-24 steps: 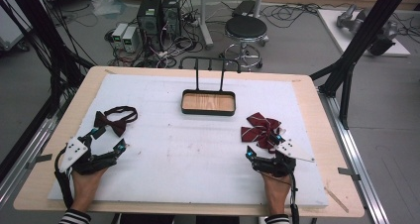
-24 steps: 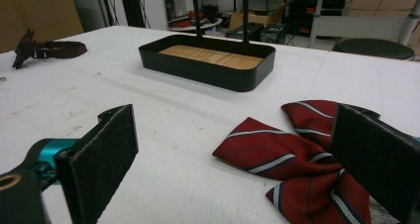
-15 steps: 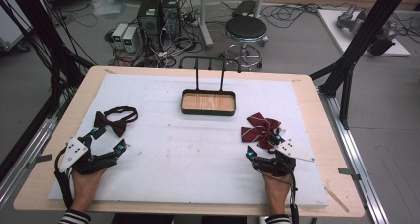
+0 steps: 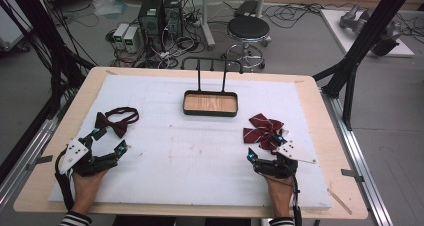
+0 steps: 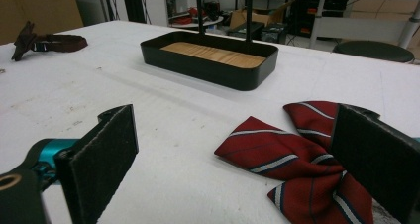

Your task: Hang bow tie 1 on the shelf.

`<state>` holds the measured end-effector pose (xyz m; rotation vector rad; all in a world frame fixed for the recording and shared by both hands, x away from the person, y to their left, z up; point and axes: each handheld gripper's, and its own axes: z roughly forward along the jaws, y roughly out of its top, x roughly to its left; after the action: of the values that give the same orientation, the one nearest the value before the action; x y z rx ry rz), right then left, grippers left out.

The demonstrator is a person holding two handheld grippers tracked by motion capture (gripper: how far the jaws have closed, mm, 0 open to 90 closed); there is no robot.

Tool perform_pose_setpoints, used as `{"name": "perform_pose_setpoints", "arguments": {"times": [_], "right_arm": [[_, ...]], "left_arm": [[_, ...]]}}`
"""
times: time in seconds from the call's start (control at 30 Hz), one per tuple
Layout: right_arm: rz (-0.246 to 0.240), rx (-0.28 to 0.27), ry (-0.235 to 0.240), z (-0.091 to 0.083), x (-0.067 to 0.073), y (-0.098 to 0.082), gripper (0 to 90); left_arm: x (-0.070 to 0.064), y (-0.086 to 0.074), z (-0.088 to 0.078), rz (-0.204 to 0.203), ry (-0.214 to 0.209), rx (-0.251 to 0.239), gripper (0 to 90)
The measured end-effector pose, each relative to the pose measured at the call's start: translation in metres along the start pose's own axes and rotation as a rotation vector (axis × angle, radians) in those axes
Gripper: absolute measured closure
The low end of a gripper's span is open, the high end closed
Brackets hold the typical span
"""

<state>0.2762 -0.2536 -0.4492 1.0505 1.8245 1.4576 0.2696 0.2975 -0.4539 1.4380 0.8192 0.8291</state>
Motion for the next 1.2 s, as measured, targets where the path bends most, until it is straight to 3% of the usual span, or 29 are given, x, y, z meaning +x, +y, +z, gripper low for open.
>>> {"name": "perform_pose_setpoints", "arguments": {"times": [0.33, 0.6, 0.83, 1.0, 1.2], "right_arm": [[0.002, 0.006, -0.012, -0.002, -0.003, 0.009, 4.1], [-0.003, 0.026, -0.054, -0.007, -0.01, 0.038, 4.1], [-0.019, 0.106, -0.102, -0.009, -0.018, 0.06, 4.1], [0.029, 0.184, -0.124, -0.006, -0.024, 0.072, 4.2], [0.027, 0.233, -0.153, -0.003, -0.028, 0.084, 4.5]], "left_arm": [[0.0, 0.0, 0.0, -0.003, 0.0, 0.0, 15.8], [0.0, 0.0, 0.0, -0.001, 0.002, 0.0, 15.8], [0.0, 0.0, 0.0, -0.002, 0.002, -0.001, 15.8], [0.0, 0.0, 0.0, -0.004, 0.002, -0.001, 15.8], [0.0, 0.0, 0.0, -0.002, 0.002, 0.0, 15.8]]}}
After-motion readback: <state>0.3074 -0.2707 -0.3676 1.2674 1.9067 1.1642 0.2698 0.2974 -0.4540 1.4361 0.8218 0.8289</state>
